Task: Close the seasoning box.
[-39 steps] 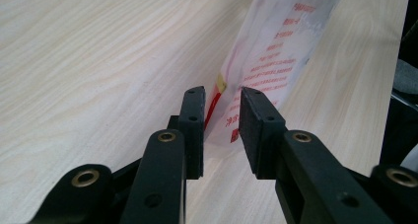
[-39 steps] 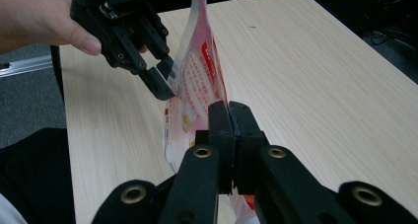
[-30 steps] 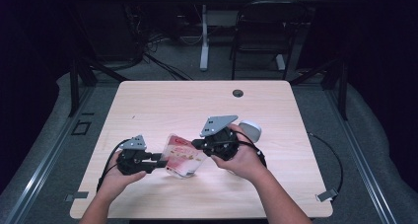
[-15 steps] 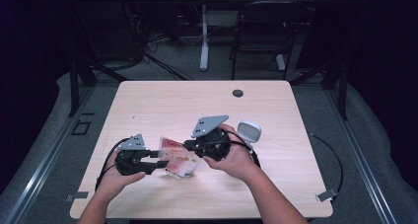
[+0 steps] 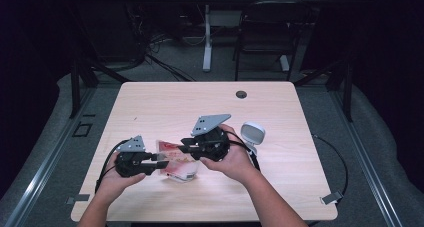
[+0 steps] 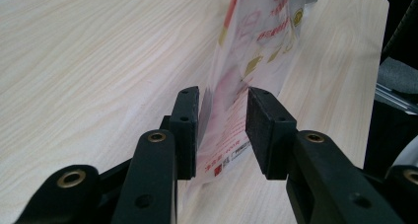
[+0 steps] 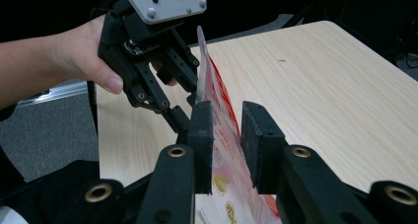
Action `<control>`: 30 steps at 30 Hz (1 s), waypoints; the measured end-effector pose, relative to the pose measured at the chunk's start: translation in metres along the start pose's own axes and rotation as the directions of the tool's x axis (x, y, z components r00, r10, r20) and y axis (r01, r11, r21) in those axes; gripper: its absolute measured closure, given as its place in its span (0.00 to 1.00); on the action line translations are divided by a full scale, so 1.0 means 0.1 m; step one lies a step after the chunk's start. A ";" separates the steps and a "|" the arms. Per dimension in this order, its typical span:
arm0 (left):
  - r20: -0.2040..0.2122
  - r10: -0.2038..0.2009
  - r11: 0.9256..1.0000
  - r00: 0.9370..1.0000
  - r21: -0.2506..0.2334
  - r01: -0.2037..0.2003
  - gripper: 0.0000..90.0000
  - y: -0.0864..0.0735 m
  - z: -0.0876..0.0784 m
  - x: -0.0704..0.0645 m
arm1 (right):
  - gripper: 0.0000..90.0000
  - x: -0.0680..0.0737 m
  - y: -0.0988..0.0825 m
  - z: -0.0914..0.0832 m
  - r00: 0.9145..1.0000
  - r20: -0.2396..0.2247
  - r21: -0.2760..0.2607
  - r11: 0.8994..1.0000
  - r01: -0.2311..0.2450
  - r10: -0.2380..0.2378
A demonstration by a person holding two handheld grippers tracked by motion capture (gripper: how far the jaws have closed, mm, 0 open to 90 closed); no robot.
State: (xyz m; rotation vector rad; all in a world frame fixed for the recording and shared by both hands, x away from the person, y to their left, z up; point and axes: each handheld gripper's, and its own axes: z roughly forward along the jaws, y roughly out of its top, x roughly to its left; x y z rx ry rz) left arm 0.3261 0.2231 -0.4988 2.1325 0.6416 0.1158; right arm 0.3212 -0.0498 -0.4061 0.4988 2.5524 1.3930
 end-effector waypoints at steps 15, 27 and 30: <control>0.020 -0.034 0.999 0.999 -0.009 0.034 0.58 -0.05 -0.06 0.07 | 0.72 0.02 -0.01 -0.13 1.000 0.025 -0.047 0.999 -0.011 0.012; 0.005 -0.049 0.999 0.999 -0.013 0.049 0.48 -0.09 -0.12 0.14 | 0.64 -0.03 -0.11 -0.24 0.998 0.048 -0.074 0.996 -0.048 0.051; -0.008 -0.049 0.999 0.999 -0.015 0.049 0.48 -0.09 -0.15 0.15 | 0.62 -0.05 -0.13 -0.27 0.996 0.066 -0.074 0.996 -0.054 0.059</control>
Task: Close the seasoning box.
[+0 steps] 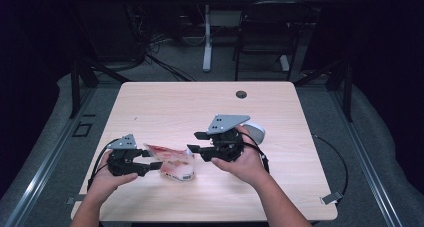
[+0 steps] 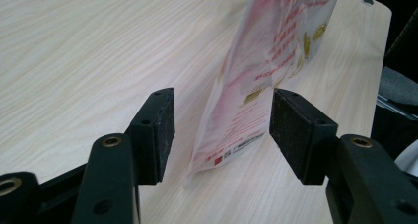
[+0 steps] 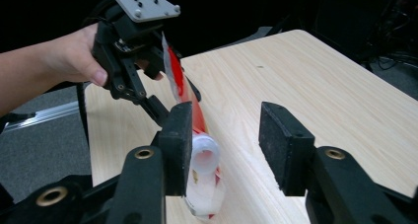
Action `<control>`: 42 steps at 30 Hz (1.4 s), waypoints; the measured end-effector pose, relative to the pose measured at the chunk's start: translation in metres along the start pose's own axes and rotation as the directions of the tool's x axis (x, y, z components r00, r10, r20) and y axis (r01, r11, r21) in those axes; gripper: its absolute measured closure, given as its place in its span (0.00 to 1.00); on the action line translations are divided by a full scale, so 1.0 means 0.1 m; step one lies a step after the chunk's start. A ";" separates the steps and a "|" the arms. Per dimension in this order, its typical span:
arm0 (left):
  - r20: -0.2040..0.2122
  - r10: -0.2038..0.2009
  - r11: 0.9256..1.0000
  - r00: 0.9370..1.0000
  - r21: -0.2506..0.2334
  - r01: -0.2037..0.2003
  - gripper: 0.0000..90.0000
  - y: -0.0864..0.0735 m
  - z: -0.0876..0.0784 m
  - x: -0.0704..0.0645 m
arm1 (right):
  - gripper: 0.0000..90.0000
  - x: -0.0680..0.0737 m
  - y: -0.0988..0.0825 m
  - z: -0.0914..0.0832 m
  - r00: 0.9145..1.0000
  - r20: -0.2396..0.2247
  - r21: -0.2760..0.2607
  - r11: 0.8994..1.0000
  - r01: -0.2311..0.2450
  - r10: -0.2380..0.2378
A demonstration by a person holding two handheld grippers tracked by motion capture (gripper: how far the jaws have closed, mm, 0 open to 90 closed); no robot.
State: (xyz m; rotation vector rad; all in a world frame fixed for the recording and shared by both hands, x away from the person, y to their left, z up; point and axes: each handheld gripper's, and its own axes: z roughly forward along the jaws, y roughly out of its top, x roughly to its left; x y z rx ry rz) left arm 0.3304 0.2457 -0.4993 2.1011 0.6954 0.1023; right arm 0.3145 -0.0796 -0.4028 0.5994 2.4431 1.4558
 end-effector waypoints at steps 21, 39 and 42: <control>-0.077 -0.023 0.998 0.997 -0.062 0.018 0.56 0.00 -0.34 0.07 | 0.57 -0.20 -0.24 -0.24 0.984 0.142 -0.057 0.993 -0.099 0.106; -0.108 -0.048 0.996 0.993 -0.073 0.040 0.57 -0.02 -0.34 0.13 | 0.61 -0.48 -0.40 -0.59 0.930 0.324 -0.066 0.985 -0.162 0.175; -0.111 -0.050 0.996 0.993 -0.079 0.041 0.57 -0.02 -0.36 0.13 | 0.64 -0.56 -0.42 -0.65 0.910 0.363 -0.081 0.980 -0.183 0.200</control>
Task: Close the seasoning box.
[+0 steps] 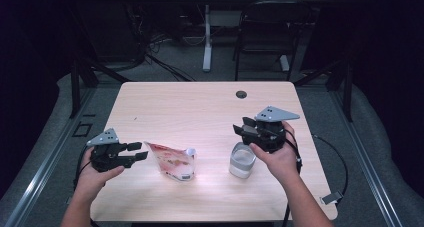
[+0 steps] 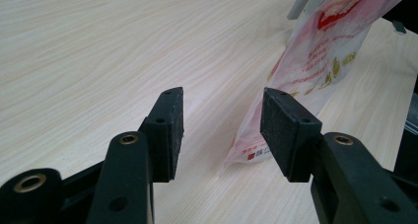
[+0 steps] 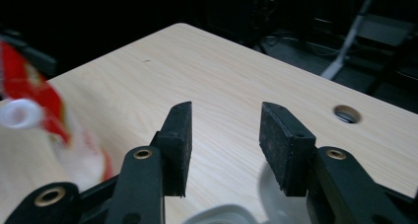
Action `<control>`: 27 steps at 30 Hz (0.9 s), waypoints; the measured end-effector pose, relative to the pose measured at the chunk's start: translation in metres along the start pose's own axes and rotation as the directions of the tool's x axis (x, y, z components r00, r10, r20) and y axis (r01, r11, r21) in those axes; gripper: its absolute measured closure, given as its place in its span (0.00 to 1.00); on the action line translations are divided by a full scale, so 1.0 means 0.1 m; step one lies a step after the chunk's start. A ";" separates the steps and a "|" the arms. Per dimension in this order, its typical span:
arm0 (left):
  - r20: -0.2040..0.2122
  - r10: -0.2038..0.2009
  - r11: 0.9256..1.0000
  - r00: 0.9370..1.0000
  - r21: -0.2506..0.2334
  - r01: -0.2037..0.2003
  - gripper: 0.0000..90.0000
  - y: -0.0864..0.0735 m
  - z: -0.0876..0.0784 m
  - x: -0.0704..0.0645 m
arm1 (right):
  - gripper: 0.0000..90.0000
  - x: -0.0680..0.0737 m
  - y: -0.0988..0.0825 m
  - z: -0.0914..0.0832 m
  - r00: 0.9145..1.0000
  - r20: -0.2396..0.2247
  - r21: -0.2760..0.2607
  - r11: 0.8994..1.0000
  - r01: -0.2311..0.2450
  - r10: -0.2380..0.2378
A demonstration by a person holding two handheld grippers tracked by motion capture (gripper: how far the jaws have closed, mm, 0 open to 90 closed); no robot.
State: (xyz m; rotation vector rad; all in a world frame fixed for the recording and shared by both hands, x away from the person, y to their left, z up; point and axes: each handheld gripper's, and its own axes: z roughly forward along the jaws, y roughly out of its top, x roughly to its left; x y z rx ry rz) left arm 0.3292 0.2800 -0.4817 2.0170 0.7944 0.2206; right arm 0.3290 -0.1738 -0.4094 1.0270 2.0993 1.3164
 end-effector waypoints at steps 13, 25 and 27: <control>-0.014 -0.004 1.000 1.000 -0.004 0.004 0.58 -0.01 -0.03 0.03 | 0.88 -0.31 -0.10 -0.03 0.990 0.125 0.019 0.997 -0.071 0.068; -0.023 -0.012 1.000 1.000 -0.002 0.012 0.58 -0.02 -0.03 0.04 | 0.97 -0.51 -0.23 0.01 0.971 0.211 0.032 0.992 -0.123 0.113; -0.023 -0.011 1.000 1.000 -0.003 0.011 0.58 -0.02 -0.03 0.03 | 0.99 -0.54 -0.25 0.02 0.969 0.215 0.034 0.990 -0.134 0.124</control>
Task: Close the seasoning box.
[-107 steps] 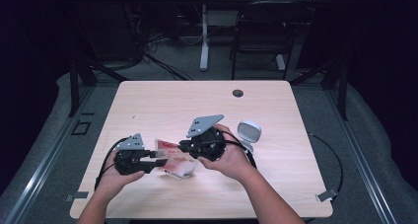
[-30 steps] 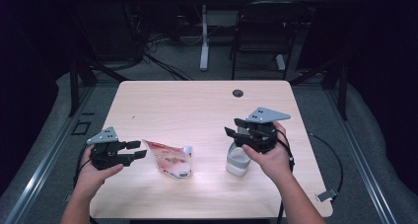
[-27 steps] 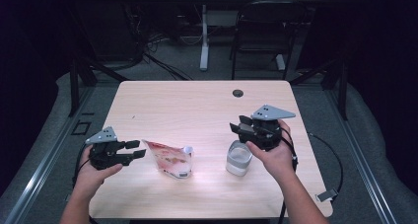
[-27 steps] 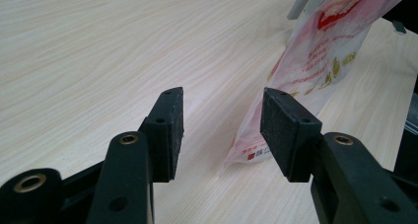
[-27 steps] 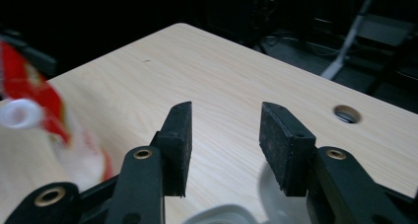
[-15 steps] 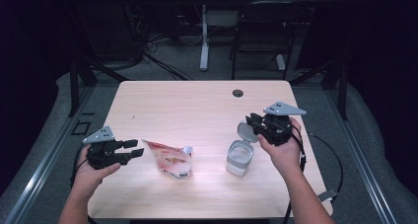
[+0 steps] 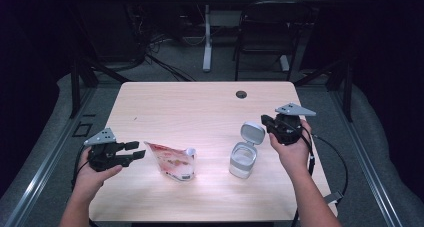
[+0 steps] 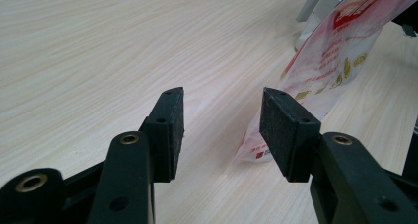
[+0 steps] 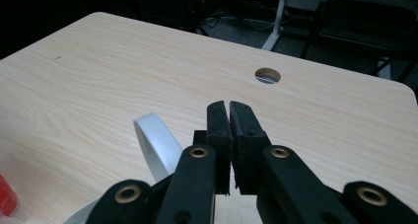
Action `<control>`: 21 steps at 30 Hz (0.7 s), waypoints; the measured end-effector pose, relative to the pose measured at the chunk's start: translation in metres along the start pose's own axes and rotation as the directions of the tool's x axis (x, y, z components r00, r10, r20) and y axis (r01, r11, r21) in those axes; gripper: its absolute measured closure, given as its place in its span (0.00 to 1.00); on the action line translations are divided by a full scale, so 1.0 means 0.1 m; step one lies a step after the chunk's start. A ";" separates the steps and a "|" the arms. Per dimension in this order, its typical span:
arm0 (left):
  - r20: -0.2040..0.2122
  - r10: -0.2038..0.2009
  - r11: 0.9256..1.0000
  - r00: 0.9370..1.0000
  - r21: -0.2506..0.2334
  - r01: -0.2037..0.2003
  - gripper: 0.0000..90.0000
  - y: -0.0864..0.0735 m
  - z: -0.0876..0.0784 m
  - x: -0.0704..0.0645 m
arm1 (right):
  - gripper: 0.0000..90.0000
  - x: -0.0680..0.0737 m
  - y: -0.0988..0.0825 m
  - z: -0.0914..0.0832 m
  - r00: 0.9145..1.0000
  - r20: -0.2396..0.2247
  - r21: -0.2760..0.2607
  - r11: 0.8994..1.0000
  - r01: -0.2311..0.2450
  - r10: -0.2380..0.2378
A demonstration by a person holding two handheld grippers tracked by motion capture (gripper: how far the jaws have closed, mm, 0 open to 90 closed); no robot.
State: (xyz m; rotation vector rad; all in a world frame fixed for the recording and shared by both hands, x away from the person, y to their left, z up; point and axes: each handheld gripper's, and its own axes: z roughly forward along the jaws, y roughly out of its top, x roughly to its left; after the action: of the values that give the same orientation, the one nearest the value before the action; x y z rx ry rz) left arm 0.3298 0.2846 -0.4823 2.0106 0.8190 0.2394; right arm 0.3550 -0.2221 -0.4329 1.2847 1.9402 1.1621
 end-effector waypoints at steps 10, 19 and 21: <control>0.001 0.003 1.000 1.000 0.002 -0.003 0.58 0.00 0.01 0.00 | 1.00 -0.08 -0.07 0.04 0.999 0.003 0.035 0.999 -0.041 0.041; 0.002 -0.001 1.000 1.000 -0.001 0.001 0.58 0.00 0.01 0.00 | 1.00 -0.06 -0.13 0.08 0.999 -0.009 0.043 0.998 -0.052 0.052; 0.001 0.001 1.000 1.000 -0.002 -0.001 0.58 0.00 0.01 0.00 | 1.00 -0.06 -0.13 0.08 0.999 -0.012 0.047 0.998 -0.045 0.046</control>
State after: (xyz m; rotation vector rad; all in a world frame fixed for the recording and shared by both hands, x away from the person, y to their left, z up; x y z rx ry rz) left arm 0.3302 0.2835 -0.4828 2.0094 0.8170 0.2394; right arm 0.3579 -0.2266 -0.4488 1.3555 1.9681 1.1565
